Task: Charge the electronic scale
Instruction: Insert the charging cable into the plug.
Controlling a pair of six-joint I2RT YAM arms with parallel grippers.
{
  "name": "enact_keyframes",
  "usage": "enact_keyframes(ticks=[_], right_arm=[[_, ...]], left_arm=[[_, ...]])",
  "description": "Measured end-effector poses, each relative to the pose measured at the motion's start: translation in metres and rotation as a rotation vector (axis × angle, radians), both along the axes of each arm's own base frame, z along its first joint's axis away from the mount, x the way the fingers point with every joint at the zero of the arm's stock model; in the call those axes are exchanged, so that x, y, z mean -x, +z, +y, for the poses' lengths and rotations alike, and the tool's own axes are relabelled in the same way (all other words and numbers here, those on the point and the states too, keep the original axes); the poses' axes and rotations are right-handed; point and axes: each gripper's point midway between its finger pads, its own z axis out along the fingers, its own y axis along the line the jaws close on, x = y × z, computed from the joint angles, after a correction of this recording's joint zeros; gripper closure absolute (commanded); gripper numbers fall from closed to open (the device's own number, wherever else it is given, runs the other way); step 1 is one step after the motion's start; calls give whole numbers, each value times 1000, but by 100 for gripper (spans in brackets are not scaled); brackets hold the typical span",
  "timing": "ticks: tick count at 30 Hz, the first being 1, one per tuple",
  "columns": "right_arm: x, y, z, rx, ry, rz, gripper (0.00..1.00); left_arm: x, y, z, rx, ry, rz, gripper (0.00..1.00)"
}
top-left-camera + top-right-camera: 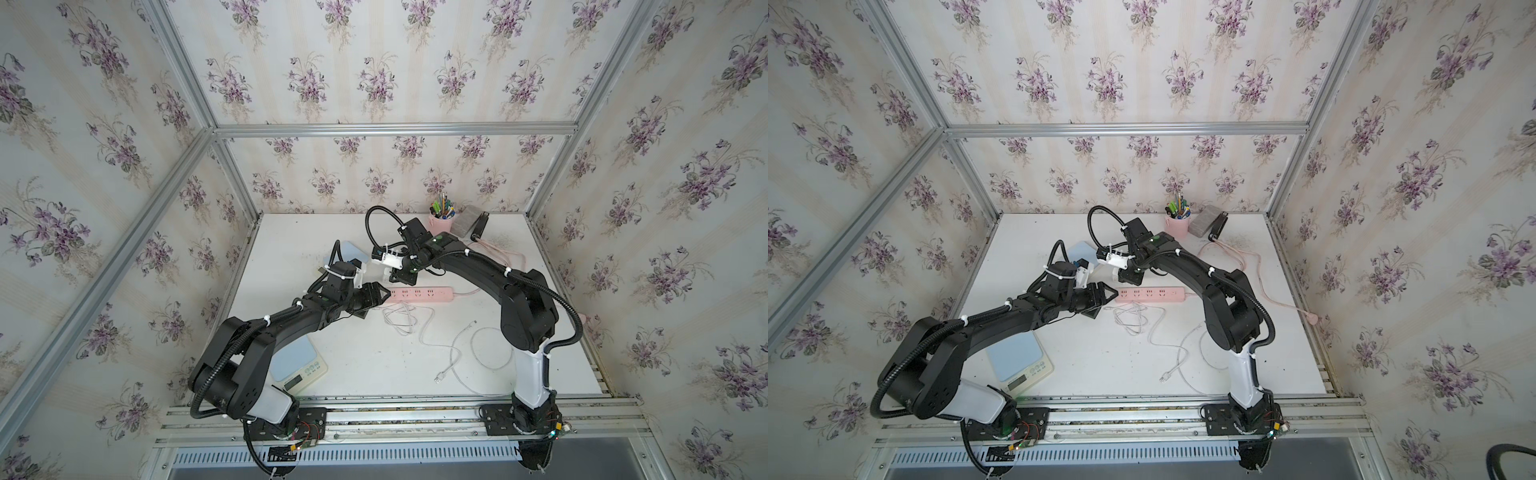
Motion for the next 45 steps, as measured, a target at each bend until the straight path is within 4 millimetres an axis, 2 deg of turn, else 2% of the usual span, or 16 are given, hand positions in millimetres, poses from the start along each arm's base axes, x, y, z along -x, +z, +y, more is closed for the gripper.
enact_keyframes(ticks=[4,11,16,22,25,31,45], right_arm=[[-4,-3,-13,47,19,-6,100],[1,-4,-17,86,59,-14,100],[10,-18,-26,126,79,18,100],[8,-9,-39,115,72,4,100],[7,-10,-41,115,74,-1,100],[15,-29,-47,121,76,30,100],[7,-32,-47,83,70,54,100]], left_arm=[[-2,-2,1,-14,8,17,31],[-13,3,-5,-8,8,21,36],[-23,7,-16,24,-5,40,38],[-27,6,-23,37,-22,65,39],[-28,6,-24,36,-24,73,39],[-26,4,-27,35,-41,86,40],[-35,2,-34,47,-48,101,40]])
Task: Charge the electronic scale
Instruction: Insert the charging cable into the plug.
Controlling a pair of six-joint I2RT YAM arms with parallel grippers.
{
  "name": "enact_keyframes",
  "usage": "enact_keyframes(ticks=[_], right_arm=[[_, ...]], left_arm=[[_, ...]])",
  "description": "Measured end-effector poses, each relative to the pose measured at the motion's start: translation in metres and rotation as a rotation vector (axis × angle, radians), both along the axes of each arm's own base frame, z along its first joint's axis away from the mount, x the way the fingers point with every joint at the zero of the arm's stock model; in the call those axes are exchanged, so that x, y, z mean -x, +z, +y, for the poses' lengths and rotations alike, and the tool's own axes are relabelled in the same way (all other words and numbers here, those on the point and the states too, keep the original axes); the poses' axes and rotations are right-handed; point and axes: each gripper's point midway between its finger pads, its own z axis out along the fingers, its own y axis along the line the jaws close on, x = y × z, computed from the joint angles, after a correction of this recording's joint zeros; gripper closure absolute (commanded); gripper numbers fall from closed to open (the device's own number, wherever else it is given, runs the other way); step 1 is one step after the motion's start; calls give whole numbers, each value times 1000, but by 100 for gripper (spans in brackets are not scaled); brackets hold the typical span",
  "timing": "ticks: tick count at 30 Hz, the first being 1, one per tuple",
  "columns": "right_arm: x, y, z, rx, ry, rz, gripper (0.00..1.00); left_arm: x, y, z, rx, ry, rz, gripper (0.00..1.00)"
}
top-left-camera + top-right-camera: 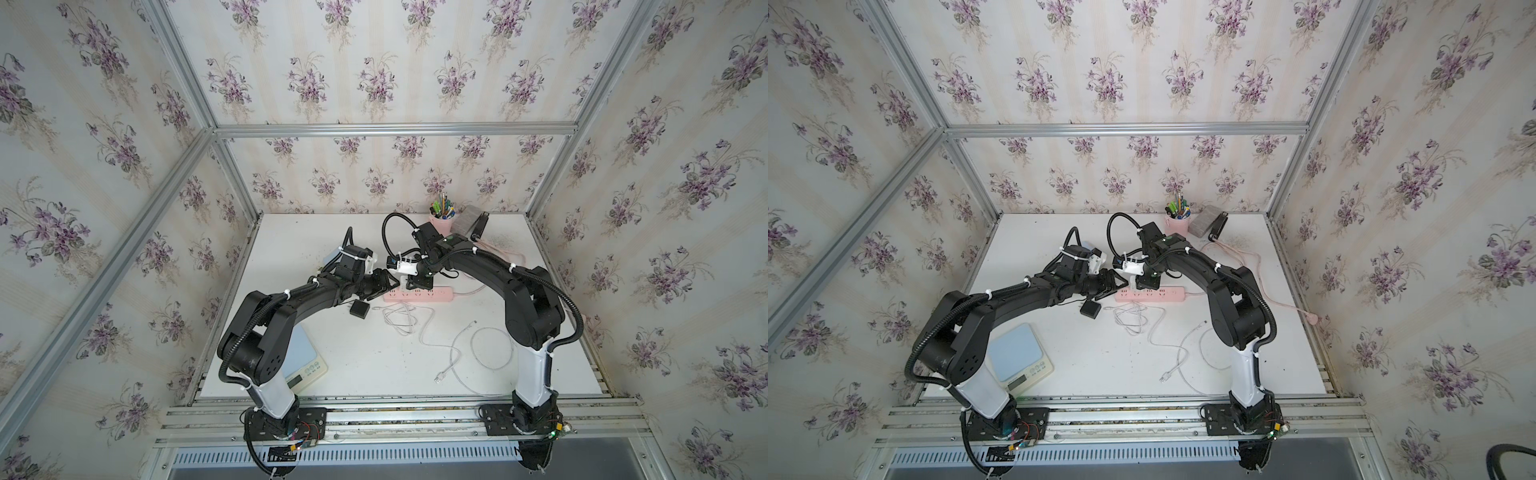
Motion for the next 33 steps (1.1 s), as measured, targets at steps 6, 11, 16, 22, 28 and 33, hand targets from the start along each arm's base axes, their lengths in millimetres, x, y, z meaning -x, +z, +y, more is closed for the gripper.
enact_keyframes(ticks=[6,11,16,22,28,33], right_arm=[[0,-2,0,-12,-16,-4,100],[-3,-3,1,-23,-35,-8,100],[-3,-3,6,-31,-40,-9,100],[-2,-5,11,-27,-42,-21,100],[-2,-6,20,-37,11,-25,100],[2,-12,18,-47,36,-24,100]], left_arm=[[-2,-2,-8,16,-22,29,40],[-4,0,-10,16,-27,44,41],[-4,0,-10,15,-28,46,41],[-1,-8,-8,1,-22,63,41],[-6,-26,-2,22,62,90,42],[-5,-35,-2,95,129,109,43]])
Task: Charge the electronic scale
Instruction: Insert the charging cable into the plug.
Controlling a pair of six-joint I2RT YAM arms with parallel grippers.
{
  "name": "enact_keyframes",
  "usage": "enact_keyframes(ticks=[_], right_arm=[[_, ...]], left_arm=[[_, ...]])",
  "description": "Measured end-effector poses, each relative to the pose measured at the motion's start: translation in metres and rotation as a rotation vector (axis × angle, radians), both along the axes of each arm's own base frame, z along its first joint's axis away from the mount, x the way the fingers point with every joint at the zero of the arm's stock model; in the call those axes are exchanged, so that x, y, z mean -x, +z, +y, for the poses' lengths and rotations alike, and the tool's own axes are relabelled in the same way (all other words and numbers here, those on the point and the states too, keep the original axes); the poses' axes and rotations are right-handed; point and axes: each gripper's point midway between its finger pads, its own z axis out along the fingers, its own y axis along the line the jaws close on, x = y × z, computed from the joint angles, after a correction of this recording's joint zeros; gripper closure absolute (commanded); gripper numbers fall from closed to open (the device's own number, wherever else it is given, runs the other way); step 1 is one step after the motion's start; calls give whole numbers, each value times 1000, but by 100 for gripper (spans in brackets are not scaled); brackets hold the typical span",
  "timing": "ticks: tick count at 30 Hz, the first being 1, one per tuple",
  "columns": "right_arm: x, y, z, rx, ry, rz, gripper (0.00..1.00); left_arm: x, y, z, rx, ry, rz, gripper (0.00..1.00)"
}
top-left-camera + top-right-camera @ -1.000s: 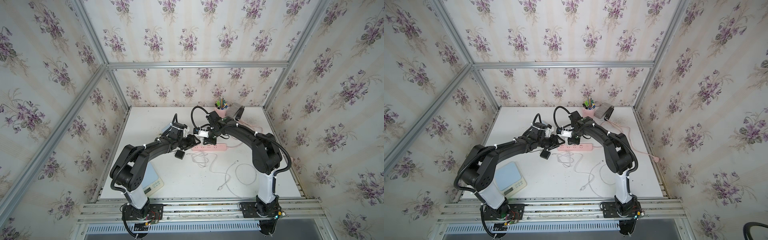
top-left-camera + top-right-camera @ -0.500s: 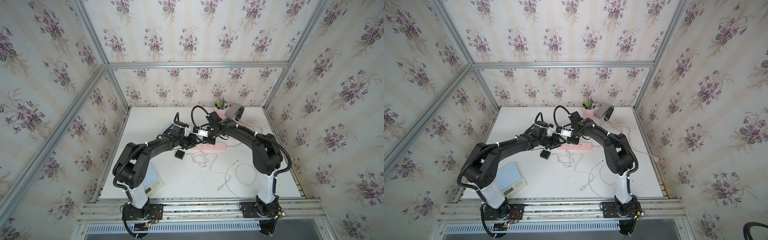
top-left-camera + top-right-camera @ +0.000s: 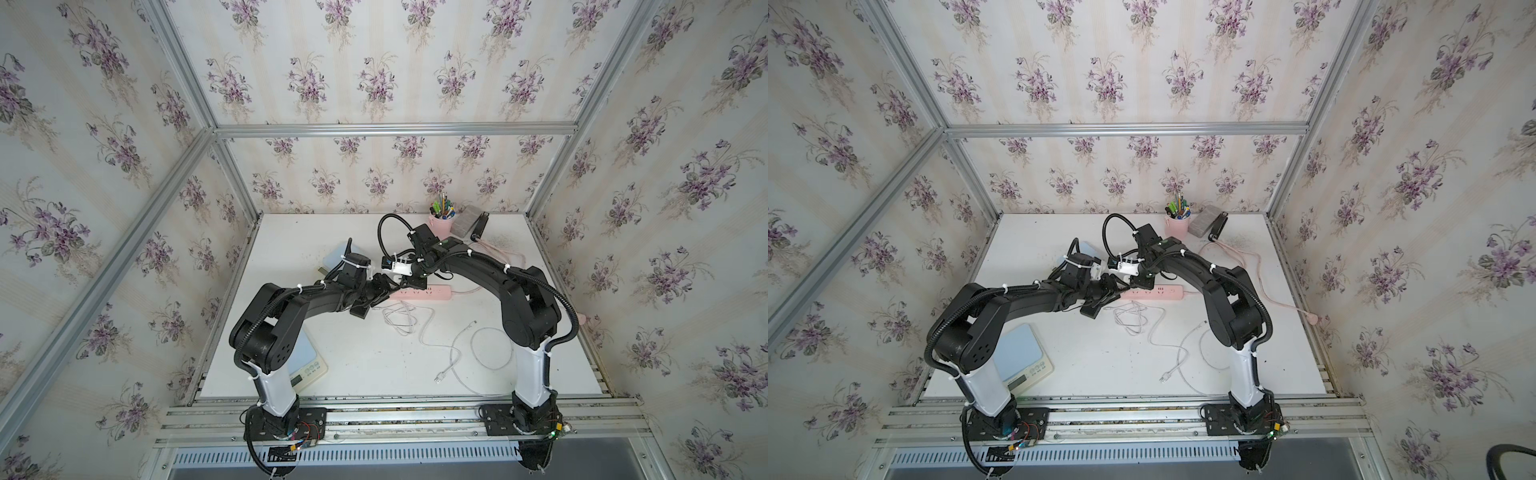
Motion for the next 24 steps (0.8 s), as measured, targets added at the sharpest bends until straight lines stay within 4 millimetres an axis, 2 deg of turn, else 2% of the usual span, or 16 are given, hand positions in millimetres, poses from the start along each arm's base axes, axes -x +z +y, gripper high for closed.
enact_keyframes(ticks=[4,10,15,20,21,24], right_arm=[[-1,-1,-3,-47,-5,8,100],[-4,0,-5,-113,-9,36,100],[-2,-1,-3,-119,17,43,100],[-5,-3,-10,-141,-23,74,100],[-6,-4,-11,-154,-22,78,100],[-7,-4,-14,-170,-22,89,100]], left_arm=[[-1,2,-2,42,24,-4,43],[-4,17,-5,82,24,-29,43],[-37,48,-2,120,104,-163,44],[-49,47,-8,118,99,-170,44],[-49,43,-10,112,93,-161,48],[-50,37,-14,106,85,-147,51]])
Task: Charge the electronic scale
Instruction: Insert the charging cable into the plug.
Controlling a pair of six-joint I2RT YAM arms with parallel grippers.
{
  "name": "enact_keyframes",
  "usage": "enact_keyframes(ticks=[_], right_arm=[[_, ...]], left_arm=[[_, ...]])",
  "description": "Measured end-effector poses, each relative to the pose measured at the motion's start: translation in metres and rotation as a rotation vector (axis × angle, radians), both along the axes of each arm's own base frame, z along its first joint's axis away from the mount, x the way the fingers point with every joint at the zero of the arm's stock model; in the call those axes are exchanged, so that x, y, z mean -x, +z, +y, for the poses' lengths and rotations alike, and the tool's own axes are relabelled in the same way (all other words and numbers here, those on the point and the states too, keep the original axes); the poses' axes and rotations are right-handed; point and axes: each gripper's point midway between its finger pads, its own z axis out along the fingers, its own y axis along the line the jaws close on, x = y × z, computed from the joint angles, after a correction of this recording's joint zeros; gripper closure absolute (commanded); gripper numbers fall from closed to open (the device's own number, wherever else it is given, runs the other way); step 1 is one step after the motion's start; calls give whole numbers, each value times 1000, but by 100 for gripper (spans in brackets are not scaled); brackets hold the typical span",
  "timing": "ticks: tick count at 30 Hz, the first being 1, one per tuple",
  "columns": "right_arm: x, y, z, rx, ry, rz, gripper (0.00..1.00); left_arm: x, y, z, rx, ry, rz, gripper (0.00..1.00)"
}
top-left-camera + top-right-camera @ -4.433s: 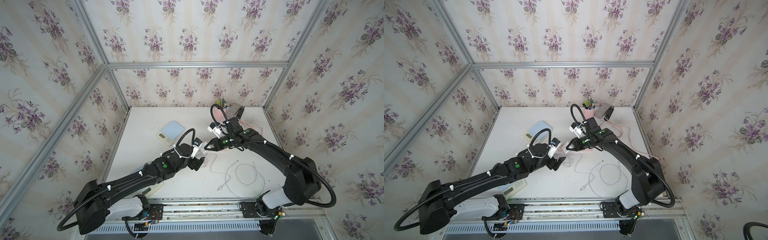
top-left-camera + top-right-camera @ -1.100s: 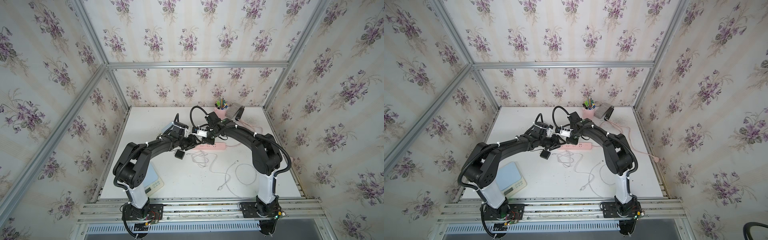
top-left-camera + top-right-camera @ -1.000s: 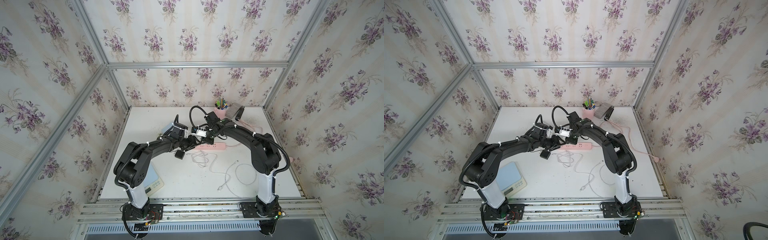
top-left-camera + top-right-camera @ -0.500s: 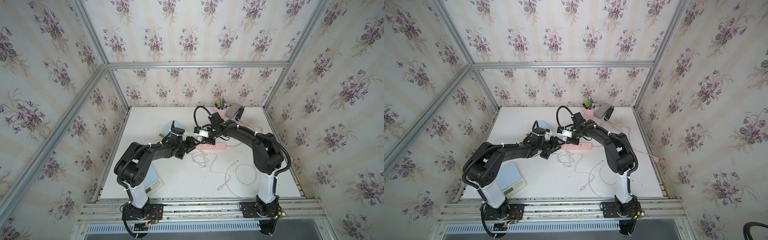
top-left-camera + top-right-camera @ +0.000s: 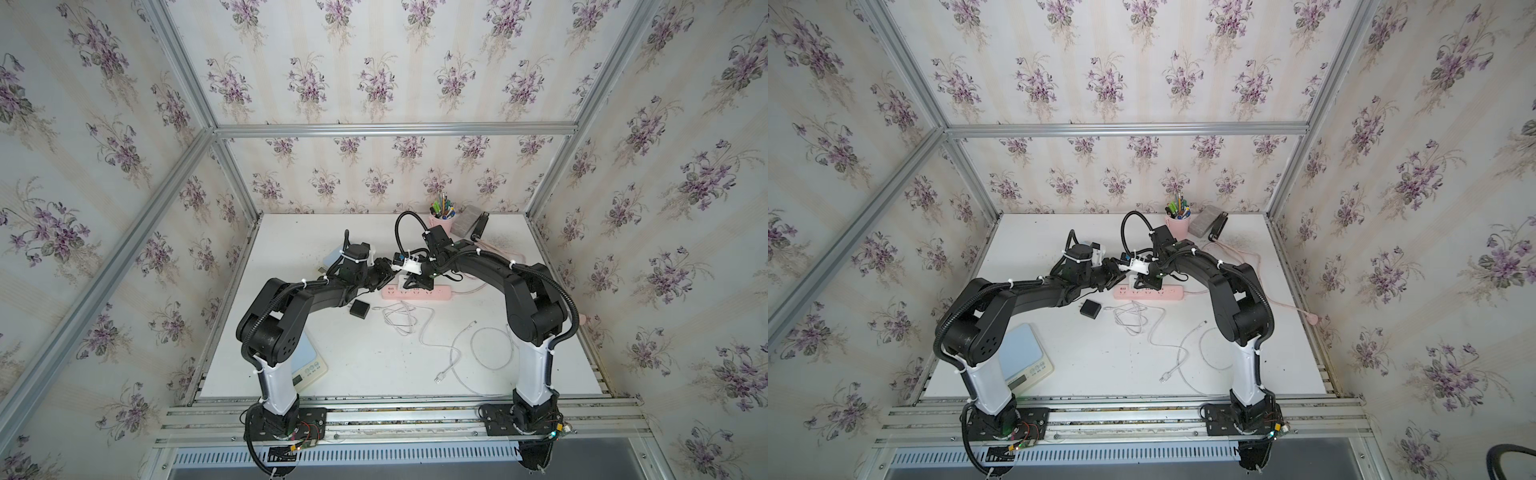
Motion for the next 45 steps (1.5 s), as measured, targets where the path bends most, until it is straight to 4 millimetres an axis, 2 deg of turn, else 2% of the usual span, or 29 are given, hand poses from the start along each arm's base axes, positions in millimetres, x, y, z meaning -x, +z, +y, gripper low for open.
enact_keyframes(ticks=[9,12,15,25,28,30,31,32,35,38,42,45], right_arm=[[-1,-2,2,-17,-1,18,100],[-2,-3,5,5,-3,23,100],[-2,-5,5,19,-6,25,100],[2,-16,3,28,-39,15,100],[-2,-7,5,16,-60,3,75],[-4,-1,7,15,-90,6,64],[-5,1,6,26,-120,14,55],[-5,4,6,31,-149,26,40],[-12,30,6,12,-198,-10,25],[-18,56,4,-22,-248,-61,21],[-15,69,-5,-39,-298,-102,24],[-9,79,-15,-60,-385,-114,28]], left_arm=[[16,-13,-6,-63,-50,18,52],[22,-20,-3,-94,-59,34,55],[22,-22,-1,-115,-61,20,58],[23,-28,-5,-116,-102,-21,60],[22,-27,-5,-120,-102,-33,60],[23,-26,-4,-127,-101,-34,59],[23,-24,-4,-133,-103,-32,57],[22,-24,-3,-145,-101,-24,55],[21,-22,0,-182,-93,-5,50],[19,-18,6,-231,-81,3,46],[19,-6,13,-277,-77,-11,46],[27,11,18,-311,-88,-48,46]])
